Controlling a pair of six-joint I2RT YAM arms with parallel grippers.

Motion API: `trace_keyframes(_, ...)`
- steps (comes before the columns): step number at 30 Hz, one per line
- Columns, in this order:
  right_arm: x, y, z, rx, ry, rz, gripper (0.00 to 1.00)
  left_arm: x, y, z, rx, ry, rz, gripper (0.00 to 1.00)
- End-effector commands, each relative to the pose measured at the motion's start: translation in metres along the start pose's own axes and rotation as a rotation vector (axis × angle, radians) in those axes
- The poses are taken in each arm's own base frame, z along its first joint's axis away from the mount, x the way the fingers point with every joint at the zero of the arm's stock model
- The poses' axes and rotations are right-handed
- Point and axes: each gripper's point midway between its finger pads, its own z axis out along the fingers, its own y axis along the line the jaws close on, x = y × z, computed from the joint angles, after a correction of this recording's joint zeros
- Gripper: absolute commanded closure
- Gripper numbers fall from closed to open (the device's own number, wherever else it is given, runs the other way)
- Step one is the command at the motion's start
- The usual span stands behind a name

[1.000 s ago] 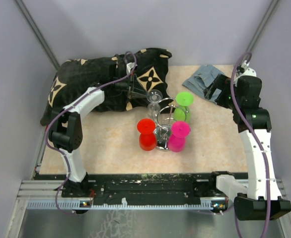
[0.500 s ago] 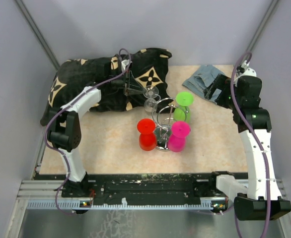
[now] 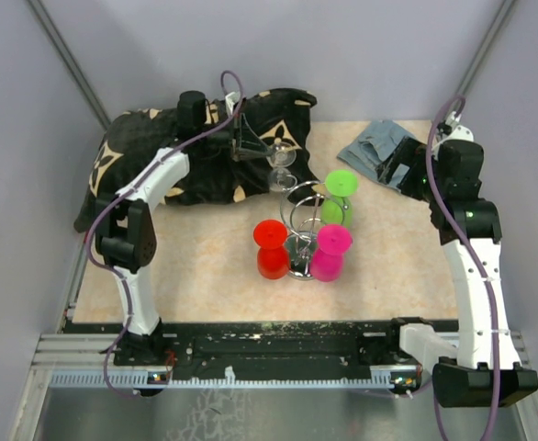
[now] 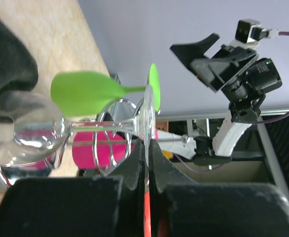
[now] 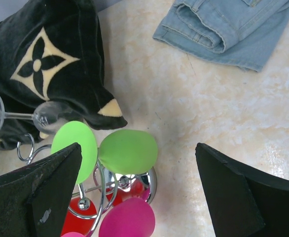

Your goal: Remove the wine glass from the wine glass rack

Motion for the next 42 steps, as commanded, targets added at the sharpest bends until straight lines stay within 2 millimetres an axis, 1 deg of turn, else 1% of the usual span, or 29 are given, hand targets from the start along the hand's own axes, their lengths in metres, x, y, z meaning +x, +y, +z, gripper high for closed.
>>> trace_keyframes(1, -0.023, 0.010, -0.004, -0.030, -0.059, -0.003, 0.02, -0.022, -0.043, -0.004, 0.034, -0.026, 0.282, 1.00)
trace_keyframes(2, -0.025, 0.012, -0.004, -0.035, -0.058, -0.006, 0.02, -0.028, -0.050, -0.004, 0.031, -0.036, 0.352, 1.00)
trace_keyframes(5, -0.029, 0.016, -0.001, -0.049, -0.049, -0.014, 0.02, -0.036, -0.062, -0.005, 0.031, -0.050, 0.446, 1.00)
trace_keyframes(8, -0.033, 0.019, 0.001, -0.058, -0.047, -0.023, 0.02, -0.038, -0.073, -0.006, 0.041, -0.060, 0.520, 1.00)
trace_keyframes(10, -0.036, 0.020, 0.002, -0.062, -0.046, -0.028, 0.02, -0.037, -0.078, -0.007, 0.050, -0.059, 0.533, 1.00)
trace_keyframes(12, -0.037, 0.022, 0.002, -0.067, -0.045, -0.031, 0.02, -0.033, -0.079, -0.008, 0.063, -0.047, 0.515, 1.00)
trace_keyframes(15, -0.038, 0.023, 0.002, -0.070, -0.045, -0.032, 0.02, -0.022, -0.076, -0.009, 0.086, -0.022, 0.467, 1.00)
trace_keyframes(18, -0.036, 0.022, 0.002, -0.071, -0.044, -0.031, 0.02, -0.010, -0.081, -0.013, 0.114, -0.009, 0.471, 1.00)
trace_keyframes(21, -0.034, 0.021, 0.001, -0.069, -0.041, -0.029, 0.02, 0.000, -0.094, -0.016, 0.136, 0.009, 0.512, 1.00)
trace_keyframes(26, -0.031, 0.022, 0.003, -0.076, -0.034, -0.024, 0.02, 0.018, -0.124, -0.022, 0.199, 0.056, 0.590, 1.00)
trace_keyframes(31, -0.035, 0.027, 0.006, -0.099, -0.039, -0.018, 0.02, 0.037, -0.157, -0.024, 0.242, 0.089, 0.698, 1.00)
trace_keyframes(35, -0.045, 0.039, 0.012, -0.147, -0.036, -0.015, 0.02, 0.051, -0.179, -0.020, 0.277, 0.099, 0.782, 1.00)
trace_keyframes(37, -0.052, 0.048, 0.014, -0.178, -0.032, -0.010, 0.02, 0.054, -0.186, -0.018, 0.291, 0.087, 0.828, 1.00)
trace_keyframes(39, -0.058, 0.055, 0.017, -0.205, -0.028, -0.009, 0.02, 0.053, -0.190, -0.016, 0.295, 0.057, 0.876, 1.00)
trace_keyframes(41, -0.065, 0.061, 0.018, -0.223, -0.030, -0.009, 0.02, 0.046, -0.190, -0.014, 0.277, 0.026, 0.926, 1.00)
trace_keyframes(42, -0.067, 0.063, 0.019, -0.230, -0.030, -0.010, 0.02, 0.041, -0.186, -0.012, 0.248, 0.015, 0.918, 1.00)
